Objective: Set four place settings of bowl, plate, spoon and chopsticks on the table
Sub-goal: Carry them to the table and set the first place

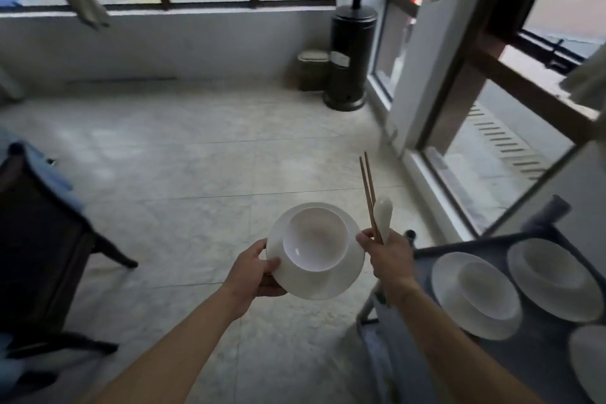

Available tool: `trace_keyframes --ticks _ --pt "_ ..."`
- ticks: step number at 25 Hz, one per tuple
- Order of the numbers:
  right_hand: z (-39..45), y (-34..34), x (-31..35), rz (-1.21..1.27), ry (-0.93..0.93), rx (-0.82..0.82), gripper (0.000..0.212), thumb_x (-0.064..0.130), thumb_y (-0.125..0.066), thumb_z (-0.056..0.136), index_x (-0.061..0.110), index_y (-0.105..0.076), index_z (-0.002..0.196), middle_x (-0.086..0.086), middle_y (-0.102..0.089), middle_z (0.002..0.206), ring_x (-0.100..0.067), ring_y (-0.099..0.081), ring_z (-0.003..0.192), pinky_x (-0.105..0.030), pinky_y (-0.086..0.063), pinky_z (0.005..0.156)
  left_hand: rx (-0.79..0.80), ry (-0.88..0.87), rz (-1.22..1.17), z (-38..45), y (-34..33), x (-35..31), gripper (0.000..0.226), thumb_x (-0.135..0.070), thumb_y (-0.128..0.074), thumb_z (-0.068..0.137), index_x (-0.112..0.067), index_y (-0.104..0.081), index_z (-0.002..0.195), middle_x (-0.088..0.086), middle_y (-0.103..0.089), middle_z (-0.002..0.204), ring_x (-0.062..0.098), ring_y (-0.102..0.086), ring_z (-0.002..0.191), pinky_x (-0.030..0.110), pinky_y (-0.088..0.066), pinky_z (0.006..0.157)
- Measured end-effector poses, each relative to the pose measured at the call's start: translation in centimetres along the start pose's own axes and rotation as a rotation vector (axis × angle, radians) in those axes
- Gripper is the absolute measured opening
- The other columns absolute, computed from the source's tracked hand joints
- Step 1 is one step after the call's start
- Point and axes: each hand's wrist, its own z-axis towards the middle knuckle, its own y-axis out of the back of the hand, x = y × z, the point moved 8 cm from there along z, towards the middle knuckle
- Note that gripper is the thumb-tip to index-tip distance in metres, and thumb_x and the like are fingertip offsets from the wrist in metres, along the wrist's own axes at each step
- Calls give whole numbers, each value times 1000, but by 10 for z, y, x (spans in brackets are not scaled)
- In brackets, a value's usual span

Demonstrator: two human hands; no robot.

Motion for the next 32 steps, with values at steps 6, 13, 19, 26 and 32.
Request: trace_keyframes --ticks 6,13,19,26,32 --pt "-21 -151 37 -98 59 155 11 21 -71 84 19 -69 73 3 -60 61 -18 -51 60 -36 -45 65 -213 -30 -80 -19 145 -4 35 -1 -51 94 -27 -64 113 17 -66 110 35 -71 72 40 -60 62" --pt "-54 -319 72 -154 97 314 10 19 -73 81 19 -70 70 4 -60 58 -18 -50 57 -35 -42 60 -412 -62 -105 -49 301 -4 32 1 -54 91 -22 -66 110 17 -66 102 33 -71 73 38 -60 59" --pt "-78 -442 95 -196 129 474 10 17 -72 81 16 -70 71 4 -56 55 -18 -48 55 -31 -40 55 -566 -61 -188 -68 401 6 33 1 -54 90 -23 -64 111 12 -66 100 32 -70 78 40 -61 61" --pt "-90 -575 124 -299 220 638 5 18 -69 81 13 -69 79 -1 -58 62 -17 -48 52 -29 -41 50 -736 -49 -299 -67 494 7 35 2 -55 89 -27 -62 107 7 -65 103 31 -69 81 40 -61 60" --pt "-84 -705 161 -424 342 778 15 25 -70 80 12 -65 85 -5 -68 81 -15 -61 67 -25 -42 51 -893 -51 -417 -46 572 -14 32 1 -56 91 -27 -61 107 3 -65 102 27 -66 85 38 -60 58"
